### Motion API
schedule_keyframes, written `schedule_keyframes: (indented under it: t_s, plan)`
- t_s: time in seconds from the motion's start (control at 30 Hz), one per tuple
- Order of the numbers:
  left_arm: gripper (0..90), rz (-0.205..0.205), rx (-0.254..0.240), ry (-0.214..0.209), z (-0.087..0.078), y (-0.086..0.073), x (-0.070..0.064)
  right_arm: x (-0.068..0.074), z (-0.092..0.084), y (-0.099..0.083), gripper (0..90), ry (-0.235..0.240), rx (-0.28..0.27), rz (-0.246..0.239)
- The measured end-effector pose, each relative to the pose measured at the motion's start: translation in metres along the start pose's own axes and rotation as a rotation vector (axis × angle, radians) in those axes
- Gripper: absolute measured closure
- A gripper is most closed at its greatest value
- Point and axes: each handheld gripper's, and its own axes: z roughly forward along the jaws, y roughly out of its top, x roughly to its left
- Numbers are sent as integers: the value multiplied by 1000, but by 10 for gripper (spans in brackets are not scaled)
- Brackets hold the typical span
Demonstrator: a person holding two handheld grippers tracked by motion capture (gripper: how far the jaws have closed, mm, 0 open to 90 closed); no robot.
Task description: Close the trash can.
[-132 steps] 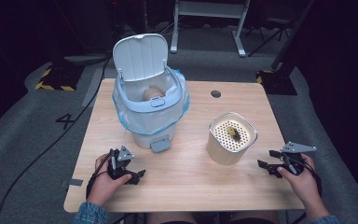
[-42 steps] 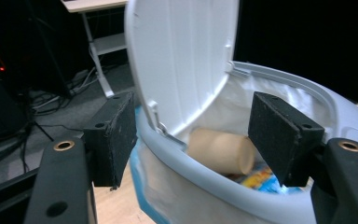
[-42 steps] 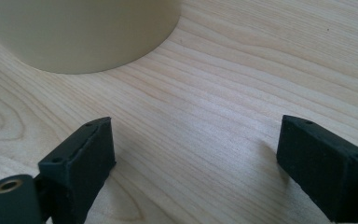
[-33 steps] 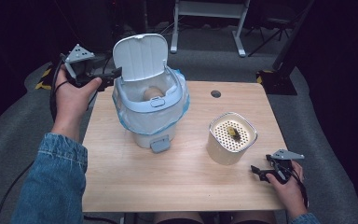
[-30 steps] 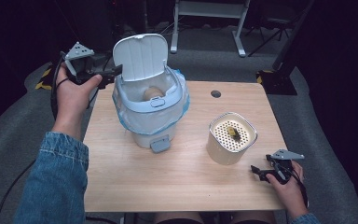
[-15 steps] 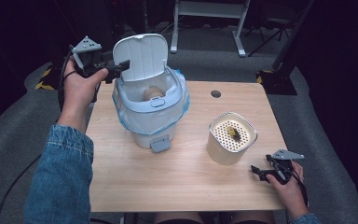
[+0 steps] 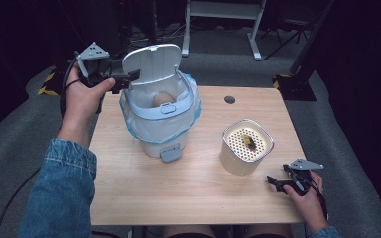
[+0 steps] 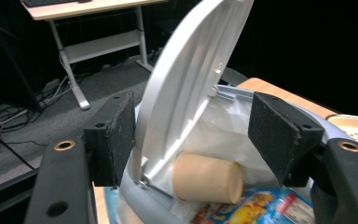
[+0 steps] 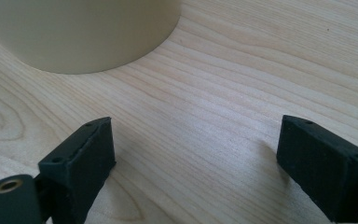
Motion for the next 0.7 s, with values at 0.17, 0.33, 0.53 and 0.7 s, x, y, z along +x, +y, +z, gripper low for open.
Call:
schedule_keyframes:
  t_s: [0.17,0.33,0.53,0.7]
  plan:
    - [289,-5,9,-32,-4,-4,-9,0,0,0,113,0,0,0]
    - [288,15,24,-71,-5,-5,-22,0,0,0,113,0,0,0]
    - [298,13,49,-147,-1,-4,-42,0,0,0,113,0,0,-1]
    - [335,-10,86,-179,7,-5,-50,0,0,0,113,0,0,-1]
